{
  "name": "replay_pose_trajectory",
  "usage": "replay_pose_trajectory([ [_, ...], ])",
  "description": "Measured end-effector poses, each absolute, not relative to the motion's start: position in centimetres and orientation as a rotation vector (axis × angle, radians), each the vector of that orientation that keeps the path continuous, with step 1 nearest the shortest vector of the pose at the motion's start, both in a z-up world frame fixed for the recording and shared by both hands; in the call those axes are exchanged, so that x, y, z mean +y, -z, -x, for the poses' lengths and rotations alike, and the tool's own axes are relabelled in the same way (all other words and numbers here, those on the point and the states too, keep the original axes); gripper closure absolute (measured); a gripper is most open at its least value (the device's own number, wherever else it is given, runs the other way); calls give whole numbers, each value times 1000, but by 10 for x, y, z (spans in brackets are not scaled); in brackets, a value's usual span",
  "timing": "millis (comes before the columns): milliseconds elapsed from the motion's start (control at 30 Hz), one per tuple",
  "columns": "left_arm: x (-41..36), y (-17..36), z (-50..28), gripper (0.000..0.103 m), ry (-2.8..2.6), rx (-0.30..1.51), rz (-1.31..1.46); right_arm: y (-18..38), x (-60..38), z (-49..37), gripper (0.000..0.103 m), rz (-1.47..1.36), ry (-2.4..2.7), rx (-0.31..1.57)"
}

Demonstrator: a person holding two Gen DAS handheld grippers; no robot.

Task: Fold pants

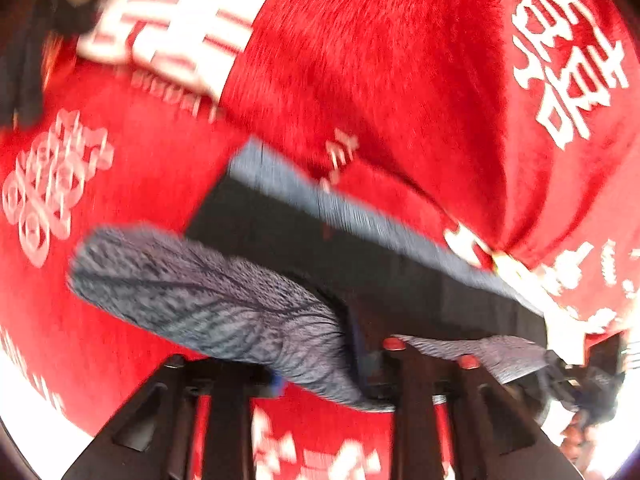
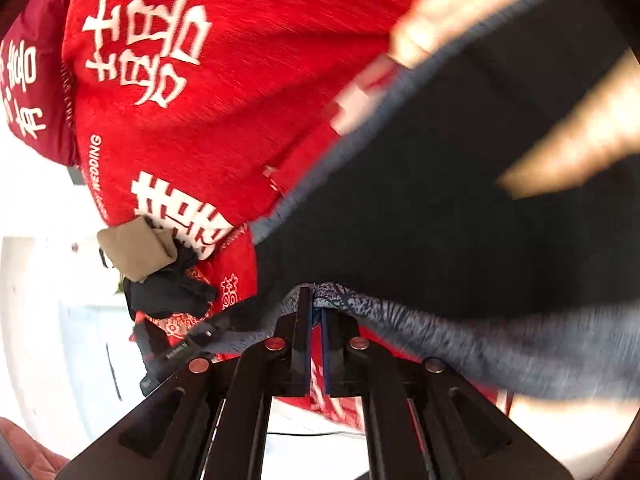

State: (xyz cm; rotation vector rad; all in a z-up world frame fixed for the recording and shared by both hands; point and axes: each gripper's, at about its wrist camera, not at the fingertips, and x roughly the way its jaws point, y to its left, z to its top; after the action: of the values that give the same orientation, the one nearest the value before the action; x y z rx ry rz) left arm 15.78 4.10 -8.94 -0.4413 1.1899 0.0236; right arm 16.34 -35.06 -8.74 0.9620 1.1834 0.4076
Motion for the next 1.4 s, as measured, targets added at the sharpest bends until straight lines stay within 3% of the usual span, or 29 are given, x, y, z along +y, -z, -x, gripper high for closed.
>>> replay_pose_trajectory([
  [33,40,96,-176,41,-65,1167,411,86,-352,-179,99,-945,-421,1188],
  [100,44,108,-197,25,-132,1133,355,93,-353,-225,99,-909,-433,1208],
  [300,42,181,-248,24,-302,1237,275,155,-346,-323,99,-790,-375,1323],
  [467,59,139,-228,24,-328,1161,295,184,-339,-347,96,-720,-305,1413],
  [533,62,117,-217,24,-341,1126,238,167,-335,-342,75,-665,-326,1391],
  [567,59,110,-213,24,-348,1123,190,152,-331,-336,44,-611,-349,1361],
  [600,56,108,-210,24,-342,1128,161,137,-329,-328,33,-569,-365,1331],
  [733,31,142,-220,24,-262,1227,150,107,-310,-308,38,-489,-428,1286],
  [900,-12,201,-232,23,-281,1304,42,155,-277,-314,42,-328,-427,1375],
  [1000,-11,193,-228,23,-293,1307,28,170,-291,-331,45,-382,-391,1374],
  [1167,-33,147,-195,23,-215,1309,-93,132,-348,-314,40,-592,-405,1259],
  [1400,-142,114,-144,23,122,1360,-117,115,-440,-210,38,-783,-302,1274],
])
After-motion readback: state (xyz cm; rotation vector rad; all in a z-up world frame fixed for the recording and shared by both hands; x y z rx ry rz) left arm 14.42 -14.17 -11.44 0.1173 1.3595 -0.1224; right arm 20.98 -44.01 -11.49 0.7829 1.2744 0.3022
